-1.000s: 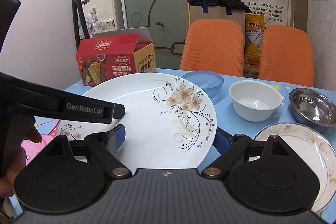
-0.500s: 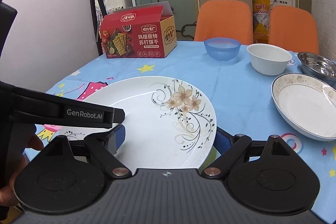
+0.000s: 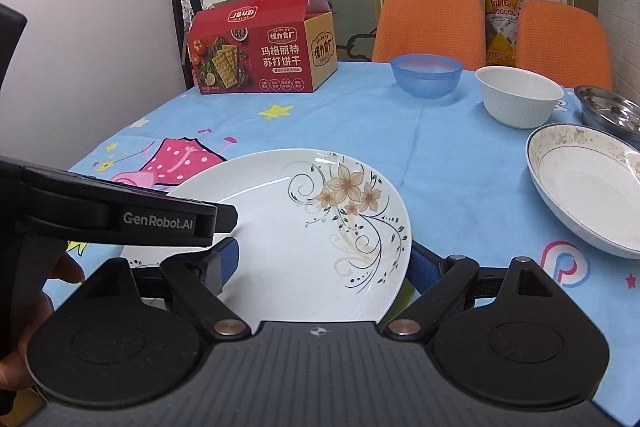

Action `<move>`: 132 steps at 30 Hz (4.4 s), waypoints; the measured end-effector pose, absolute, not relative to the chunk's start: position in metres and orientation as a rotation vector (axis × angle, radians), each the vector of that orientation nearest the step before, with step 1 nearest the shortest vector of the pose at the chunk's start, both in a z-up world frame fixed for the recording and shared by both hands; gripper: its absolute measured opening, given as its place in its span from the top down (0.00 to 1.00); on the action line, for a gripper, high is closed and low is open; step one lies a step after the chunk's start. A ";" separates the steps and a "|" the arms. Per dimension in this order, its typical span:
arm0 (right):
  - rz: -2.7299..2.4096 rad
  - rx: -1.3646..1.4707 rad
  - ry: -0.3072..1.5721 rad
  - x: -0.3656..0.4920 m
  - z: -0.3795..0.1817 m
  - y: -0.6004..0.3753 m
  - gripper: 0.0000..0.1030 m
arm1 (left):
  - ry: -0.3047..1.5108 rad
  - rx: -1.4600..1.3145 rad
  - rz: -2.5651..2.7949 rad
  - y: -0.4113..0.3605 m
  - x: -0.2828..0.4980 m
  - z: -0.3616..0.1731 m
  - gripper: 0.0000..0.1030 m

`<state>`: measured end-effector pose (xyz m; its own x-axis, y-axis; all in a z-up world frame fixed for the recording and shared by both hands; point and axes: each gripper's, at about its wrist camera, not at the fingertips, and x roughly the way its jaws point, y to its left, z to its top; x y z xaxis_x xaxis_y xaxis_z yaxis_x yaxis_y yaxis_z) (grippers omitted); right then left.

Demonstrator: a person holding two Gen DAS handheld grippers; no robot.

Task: Organize plates and bowls
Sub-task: 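Lower the floral plate onto the green plate and open both grippers, then move both grippers to the rim of the gold-rimmed white plate, then close both grippers on the gold-rimmed plate rim and lift it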

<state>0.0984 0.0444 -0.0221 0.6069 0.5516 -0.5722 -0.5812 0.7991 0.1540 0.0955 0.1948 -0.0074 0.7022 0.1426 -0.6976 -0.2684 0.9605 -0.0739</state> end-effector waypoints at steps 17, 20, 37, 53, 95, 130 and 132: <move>0.500 0.119 0.529 0.098 0.003 -0.035 0.00 | 0.665 -0.164 0.147 0.143 0.108 0.029 0.29; 0.456 0.167 0.554 0.102 -0.001 -0.053 0.00 | 0.656 -0.140 0.126 0.124 0.111 0.033 0.28; 0.382 0.290 0.561 0.104 -0.012 -0.123 0.00 | 0.683 0.005 0.092 0.047 0.134 0.035 0.25; 0.232 0.363 0.589 0.135 -0.019 -0.194 0.00 | 0.739 0.058 0.024 0.007 0.195 0.020 0.22; 0.304 0.065 0.708 0.252 -0.035 -0.147 0.00 | 0.967 -0.084 -0.110 0.022 0.318 -0.019 0.18; 0.300 0.056 0.676 0.211 -0.032 -0.144 0.15 | 0.899 -0.017 -0.136 0.011 0.271 -0.001 0.51; 0.305 0.059 0.666 0.203 -0.029 -0.140 0.15 | 0.899 -0.026 -0.130 0.016 0.264 0.002 0.51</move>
<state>0.2025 -0.1401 -0.0290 0.7438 0.2971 -0.5987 -0.2595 0.9539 0.1510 0.2636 0.0156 0.0020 0.6147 -0.1242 -0.7790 0.1020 0.9917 -0.0777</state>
